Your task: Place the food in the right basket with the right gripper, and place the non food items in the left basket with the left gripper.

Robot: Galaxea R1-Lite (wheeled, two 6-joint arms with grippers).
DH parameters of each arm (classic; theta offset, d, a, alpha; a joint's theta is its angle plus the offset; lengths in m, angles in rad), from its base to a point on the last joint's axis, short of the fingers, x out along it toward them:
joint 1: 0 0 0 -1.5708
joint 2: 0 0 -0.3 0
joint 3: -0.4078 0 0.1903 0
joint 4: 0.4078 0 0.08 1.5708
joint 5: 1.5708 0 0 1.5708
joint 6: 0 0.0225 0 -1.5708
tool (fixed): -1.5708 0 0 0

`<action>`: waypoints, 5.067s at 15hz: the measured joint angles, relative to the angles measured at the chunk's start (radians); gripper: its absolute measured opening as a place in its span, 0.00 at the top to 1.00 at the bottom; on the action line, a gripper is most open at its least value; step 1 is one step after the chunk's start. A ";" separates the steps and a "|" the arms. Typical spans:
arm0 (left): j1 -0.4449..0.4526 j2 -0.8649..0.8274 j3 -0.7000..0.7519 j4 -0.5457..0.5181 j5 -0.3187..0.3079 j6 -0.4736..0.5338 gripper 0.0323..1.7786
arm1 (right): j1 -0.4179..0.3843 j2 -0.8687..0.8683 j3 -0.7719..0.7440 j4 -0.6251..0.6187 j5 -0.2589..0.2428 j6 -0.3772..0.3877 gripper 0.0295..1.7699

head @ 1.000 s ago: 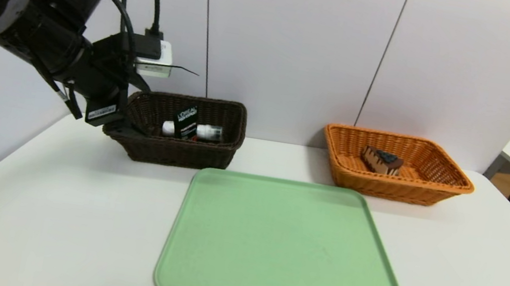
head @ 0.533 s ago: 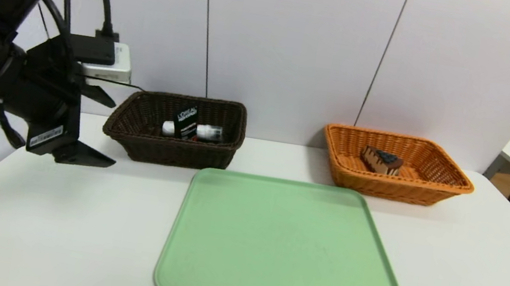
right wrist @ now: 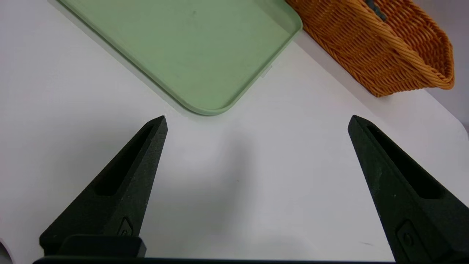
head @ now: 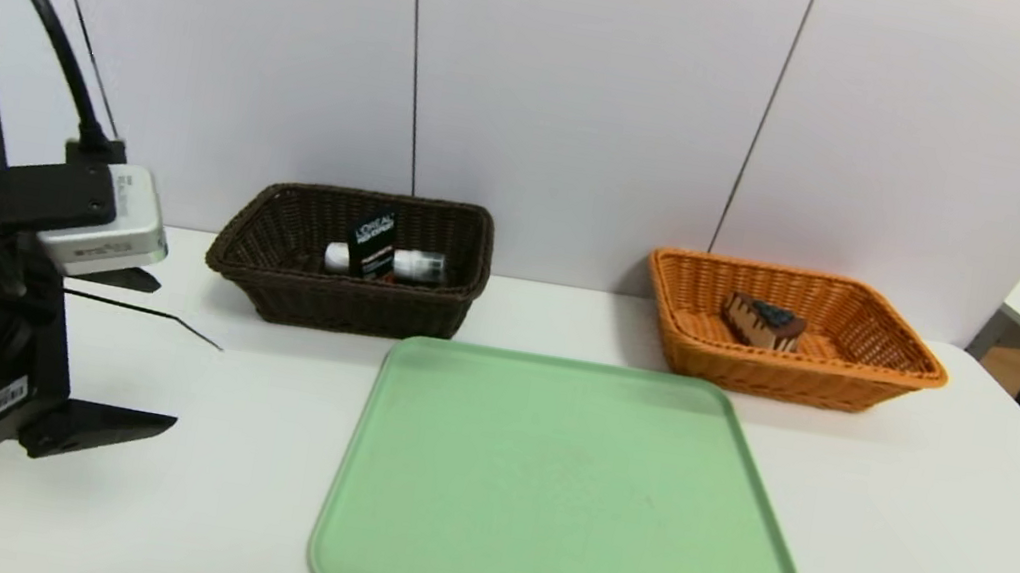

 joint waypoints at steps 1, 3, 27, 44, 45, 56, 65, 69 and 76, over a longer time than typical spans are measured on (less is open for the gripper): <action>0.000 -0.029 0.051 -0.047 0.003 -0.027 0.06 | -0.006 0.002 -0.006 0.001 0.000 0.001 0.04; 0.001 -0.088 0.151 -0.138 0.008 -0.085 0.05 | -0.019 0.007 -0.016 0.000 0.000 0.003 0.04; 0.171 -0.603 0.706 -0.404 0.080 -0.520 0.05 | -0.322 0.024 -0.124 -0.003 -0.002 0.070 0.04; 0.257 -0.967 0.901 -0.403 0.063 -0.603 0.05 | -0.481 -0.179 -0.078 0.000 -0.005 0.115 0.04; 0.259 -0.994 0.915 -0.402 0.043 -0.603 0.05 | -0.481 -0.200 -0.061 0.001 -0.004 0.115 0.04; 0.254 -1.131 0.967 -0.404 0.024 -0.644 0.05 | -0.514 -0.358 0.030 0.029 0.000 0.166 0.04; 0.247 -1.222 0.967 -0.402 0.028 -0.645 0.05 | -0.523 -0.478 0.033 0.099 0.001 0.230 0.04; 0.246 -1.257 0.969 -0.404 0.061 -0.648 0.05 | -0.523 -0.540 0.033 0.143 0.032 0.234 0.04; 0.246 -1.265 1.011 -0.428 0.145 -0.658 0.05 | -0.523 -0.653 0.029 0.284 0.188 0.240 0.04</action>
